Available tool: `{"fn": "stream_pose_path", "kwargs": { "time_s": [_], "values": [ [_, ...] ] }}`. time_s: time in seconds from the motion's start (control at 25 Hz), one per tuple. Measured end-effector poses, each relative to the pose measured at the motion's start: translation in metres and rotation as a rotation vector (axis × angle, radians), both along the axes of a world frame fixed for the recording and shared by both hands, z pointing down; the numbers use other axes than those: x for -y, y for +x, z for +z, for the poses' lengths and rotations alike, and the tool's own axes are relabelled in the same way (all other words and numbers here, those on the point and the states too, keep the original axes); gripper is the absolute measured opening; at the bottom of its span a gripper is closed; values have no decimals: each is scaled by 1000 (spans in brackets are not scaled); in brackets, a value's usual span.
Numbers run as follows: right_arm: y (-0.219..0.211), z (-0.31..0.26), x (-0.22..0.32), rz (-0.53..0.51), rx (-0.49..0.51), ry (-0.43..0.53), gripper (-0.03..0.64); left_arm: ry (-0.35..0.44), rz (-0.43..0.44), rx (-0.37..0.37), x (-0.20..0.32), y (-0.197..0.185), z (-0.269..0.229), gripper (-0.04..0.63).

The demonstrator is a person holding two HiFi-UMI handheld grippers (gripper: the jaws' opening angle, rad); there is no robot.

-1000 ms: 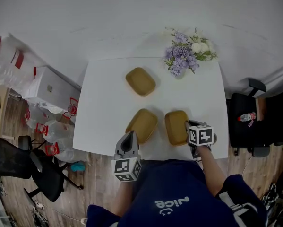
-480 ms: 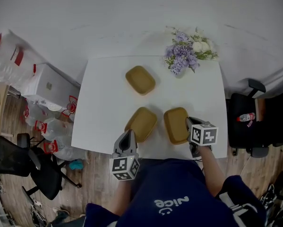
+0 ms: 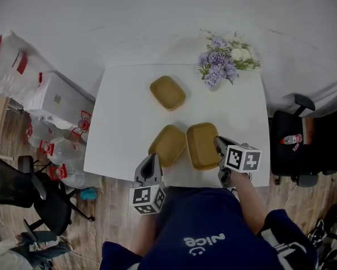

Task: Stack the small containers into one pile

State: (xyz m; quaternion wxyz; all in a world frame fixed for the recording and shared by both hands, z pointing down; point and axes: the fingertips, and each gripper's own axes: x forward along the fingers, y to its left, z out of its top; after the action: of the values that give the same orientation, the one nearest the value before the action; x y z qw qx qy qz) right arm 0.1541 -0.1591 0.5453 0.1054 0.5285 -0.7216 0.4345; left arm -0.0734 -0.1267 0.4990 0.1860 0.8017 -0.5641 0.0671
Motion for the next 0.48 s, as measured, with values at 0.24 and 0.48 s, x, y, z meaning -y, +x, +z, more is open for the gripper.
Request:
{"fn": "stream_pose_path", "kwargs": {
  "time_s": [0.24,0.48],
  "values": [
    [-24,0,-6,44,65,-44,57,2,-25,-6,-9,-11,0,19],
    [-48,2,-10,44,36,-67,57,-6,-58,-5,-16,-28,1,20]
  ]
}}
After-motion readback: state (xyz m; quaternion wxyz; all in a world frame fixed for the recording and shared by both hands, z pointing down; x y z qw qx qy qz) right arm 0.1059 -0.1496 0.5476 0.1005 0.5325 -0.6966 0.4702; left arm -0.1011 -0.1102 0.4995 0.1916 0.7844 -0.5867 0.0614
